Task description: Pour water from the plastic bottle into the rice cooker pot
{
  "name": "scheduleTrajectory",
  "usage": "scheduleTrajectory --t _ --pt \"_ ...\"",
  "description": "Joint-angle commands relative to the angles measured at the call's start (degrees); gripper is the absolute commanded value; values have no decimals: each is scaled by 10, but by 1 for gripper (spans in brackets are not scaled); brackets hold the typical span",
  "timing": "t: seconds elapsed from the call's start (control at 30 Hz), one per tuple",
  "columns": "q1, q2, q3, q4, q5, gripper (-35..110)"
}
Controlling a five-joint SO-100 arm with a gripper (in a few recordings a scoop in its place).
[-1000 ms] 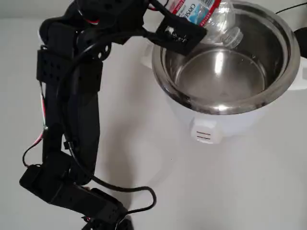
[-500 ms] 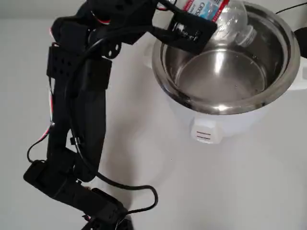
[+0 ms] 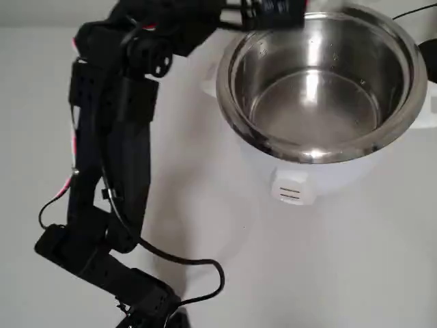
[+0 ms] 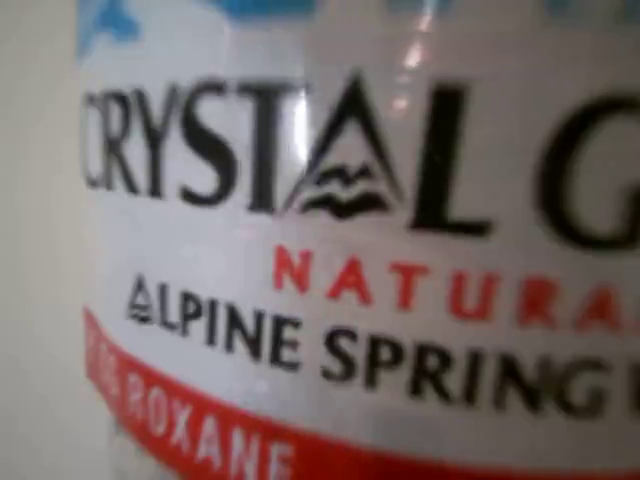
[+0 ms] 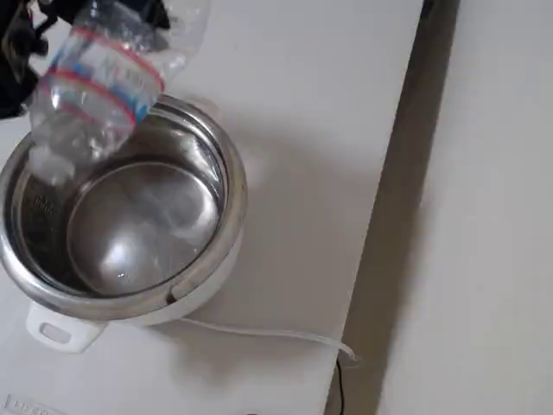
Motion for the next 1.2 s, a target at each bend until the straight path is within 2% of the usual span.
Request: scheduleTrajectory --t 0.0,0.17,0.27,0.4,0.53,0.7,0.83,1.0,1.17 --pt "-14 2 -42 -26 -195 7" --pt "-33 -2 -41 -19 -361 7" --pt "-52 7 -41 7 -427 7" --pt "-80 46 -4 10 -496 7" --pt "-116 120 92 -31 -522 7" --pt "-187 308 454 -243 -610 7" --pt "-216 375 670 -410 -647 7" --pt "-214 332 852 -642 -661 7" --pt "-207 163 903 -875 -661 7"
